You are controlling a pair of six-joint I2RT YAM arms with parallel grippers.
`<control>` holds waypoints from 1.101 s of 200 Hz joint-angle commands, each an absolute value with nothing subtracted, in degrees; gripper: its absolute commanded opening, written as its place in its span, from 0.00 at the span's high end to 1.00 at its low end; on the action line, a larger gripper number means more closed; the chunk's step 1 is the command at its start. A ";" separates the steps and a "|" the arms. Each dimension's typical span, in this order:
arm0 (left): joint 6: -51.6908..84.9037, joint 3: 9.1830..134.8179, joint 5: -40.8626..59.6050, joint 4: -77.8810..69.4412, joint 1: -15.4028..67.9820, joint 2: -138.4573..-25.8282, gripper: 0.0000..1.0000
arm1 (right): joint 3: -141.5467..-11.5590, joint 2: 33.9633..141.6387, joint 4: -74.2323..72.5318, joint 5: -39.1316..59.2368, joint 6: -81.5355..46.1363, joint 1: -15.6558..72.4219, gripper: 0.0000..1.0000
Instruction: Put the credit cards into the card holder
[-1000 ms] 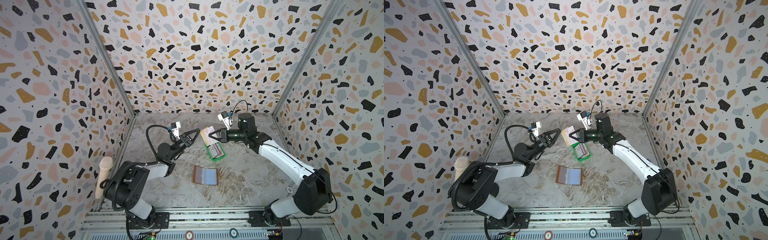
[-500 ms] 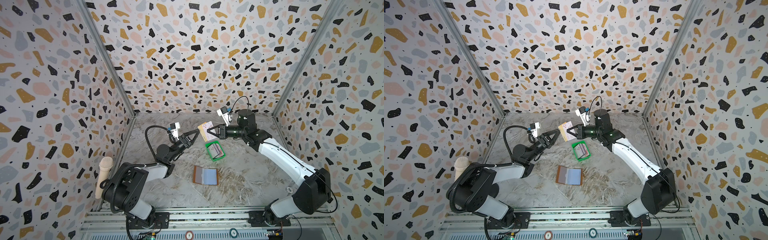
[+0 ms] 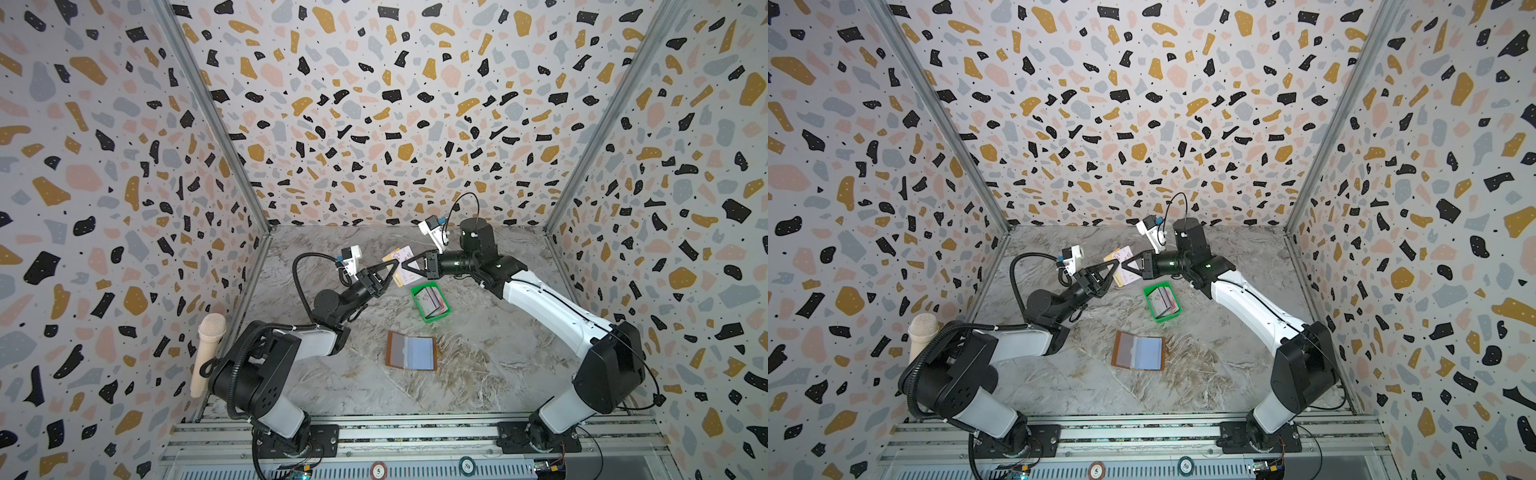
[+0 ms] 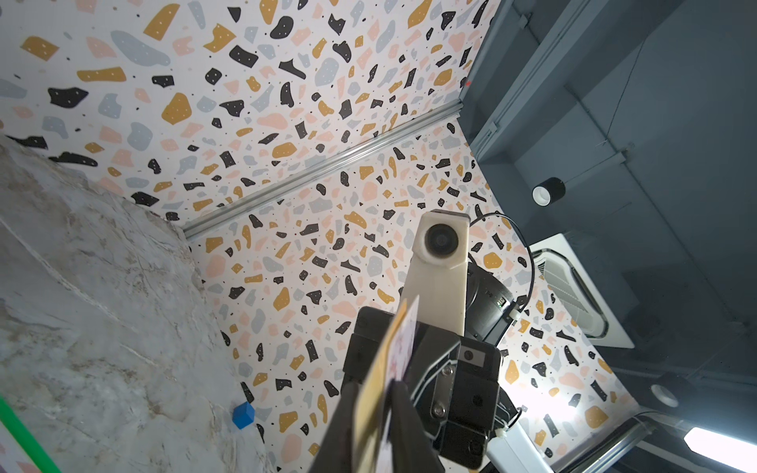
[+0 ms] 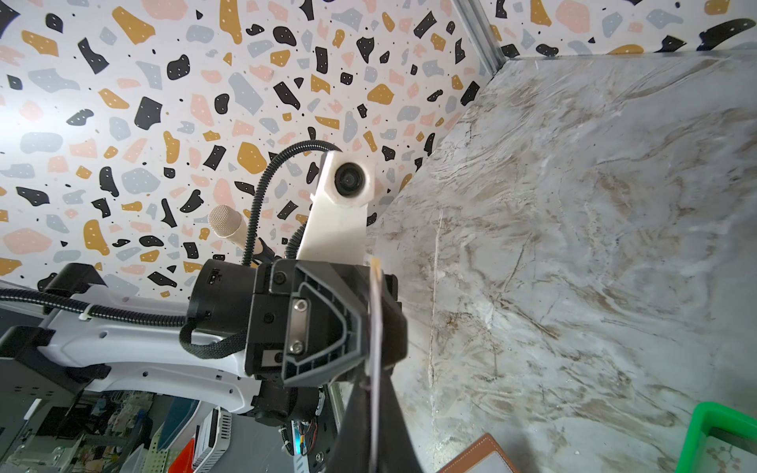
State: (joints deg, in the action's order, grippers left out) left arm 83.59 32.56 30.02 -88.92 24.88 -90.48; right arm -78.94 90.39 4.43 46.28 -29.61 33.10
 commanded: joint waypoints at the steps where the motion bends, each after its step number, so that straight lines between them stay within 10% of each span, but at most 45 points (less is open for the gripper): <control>1: 83.89 33.65 30.50 -100.11 25.14 -90.91 0.96 | -79.82 89.06 4.09 47.38 -29.31 33.53 1.00; 121: 83.67 33.13 29.28 -98.69 25.14 -91.07 1.00 | -75.23 84.02 5.32 45.06 -28.66 30.33 0.71; 182: 83.67 33.05 29.22 -97.74 25.14 -91.03 1.00 | -74.85 84.33 4.39 45.47 -29.18 30.67 1.00; 220: 83.51 32.96 29.44 -95.69 25.18 -90.22 1.00 | -72.80 82.24 2.73 43.03 -30.85 29.15 1.00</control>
State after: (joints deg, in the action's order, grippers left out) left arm 84.03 32.56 29.23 -89.60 25.02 -91.11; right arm -74.28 85.67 4.32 44.86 -29.98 30.20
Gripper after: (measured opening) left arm 0.050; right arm 0.050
